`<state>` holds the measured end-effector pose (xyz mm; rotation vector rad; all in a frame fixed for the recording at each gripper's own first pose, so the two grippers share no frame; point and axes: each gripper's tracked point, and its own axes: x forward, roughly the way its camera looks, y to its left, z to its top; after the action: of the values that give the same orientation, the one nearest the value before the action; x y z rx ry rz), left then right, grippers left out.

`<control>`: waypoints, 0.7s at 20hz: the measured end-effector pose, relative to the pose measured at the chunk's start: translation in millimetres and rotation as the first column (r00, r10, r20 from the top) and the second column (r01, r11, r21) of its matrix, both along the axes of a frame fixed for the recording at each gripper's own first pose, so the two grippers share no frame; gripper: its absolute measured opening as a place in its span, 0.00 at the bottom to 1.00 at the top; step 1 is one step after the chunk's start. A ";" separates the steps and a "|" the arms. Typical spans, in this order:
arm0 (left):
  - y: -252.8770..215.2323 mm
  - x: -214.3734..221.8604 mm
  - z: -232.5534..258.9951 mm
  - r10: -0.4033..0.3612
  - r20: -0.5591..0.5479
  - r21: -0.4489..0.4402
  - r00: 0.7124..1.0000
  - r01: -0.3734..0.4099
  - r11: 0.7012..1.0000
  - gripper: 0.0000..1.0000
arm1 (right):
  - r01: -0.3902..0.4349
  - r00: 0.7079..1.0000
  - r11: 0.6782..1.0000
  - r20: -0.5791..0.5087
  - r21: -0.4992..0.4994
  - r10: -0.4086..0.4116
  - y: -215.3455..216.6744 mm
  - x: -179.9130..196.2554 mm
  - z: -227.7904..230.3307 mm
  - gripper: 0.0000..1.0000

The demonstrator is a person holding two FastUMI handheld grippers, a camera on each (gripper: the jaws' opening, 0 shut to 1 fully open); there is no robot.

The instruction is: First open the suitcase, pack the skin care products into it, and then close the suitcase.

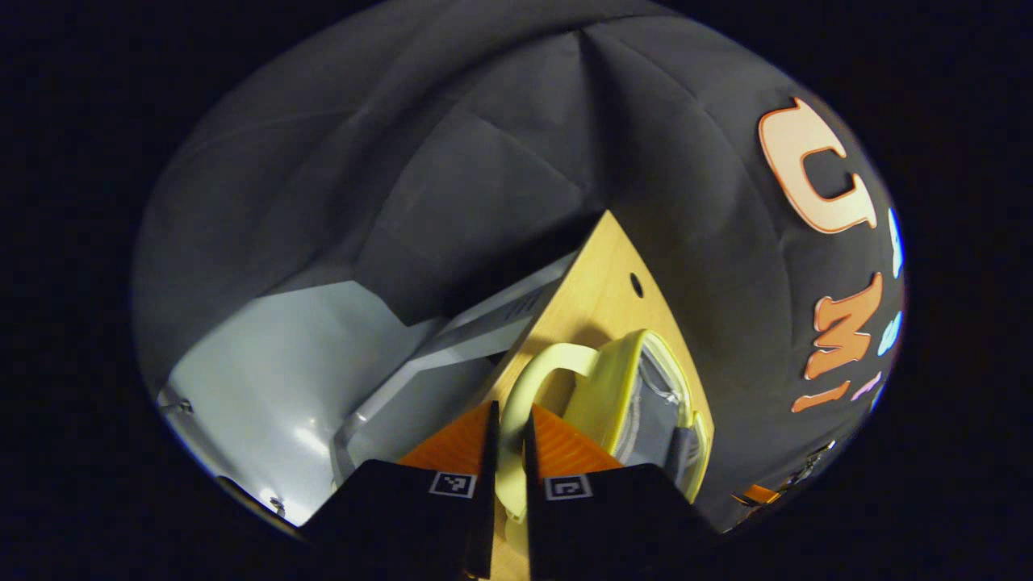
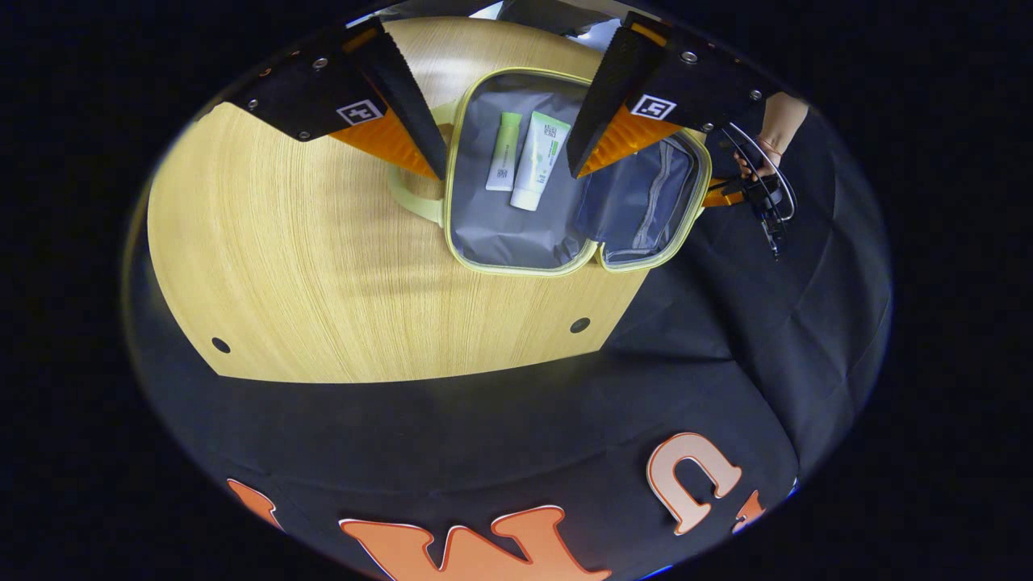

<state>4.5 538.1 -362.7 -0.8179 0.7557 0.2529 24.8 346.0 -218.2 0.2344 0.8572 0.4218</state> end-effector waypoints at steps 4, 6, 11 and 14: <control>-6.9 -0.7 35.0 -0.035 0.014 0.144 0.999 0.032 0.989 0.09 | 0.016 0.999 1.000 0.036 0.007 -0.017 -10.4 3.6 9.5 0.96; -16.2 -2.6 69.2 -0.054 0.031 0.219 0.998 0.046 0.975 0.09 | 0.041 0.997 0.999 0.070 0.008 -0.041 -22.4 10.6 17.4 0.96; -64.6 -4.3 168.4 -0.126 0.078 0.325 0.989 0.094 0.941 0.08 | 0.111 0.979 0.994 0.174 -0.022 -0.105 -66.8 22.2 37.2 0.95; -113.1 1.7 213.5 -0.194 0.091 0.432 0.977 0.137 0.892 0.08 | 0.145 0.954 0.988 0.272 -0.052 -0.126 -100.2 28.9 55.6 0.96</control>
<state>6.2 425.0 -149.2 -0.3491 0.6112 0.1971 53.6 245.9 -162.6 0.1644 0.5842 0.2854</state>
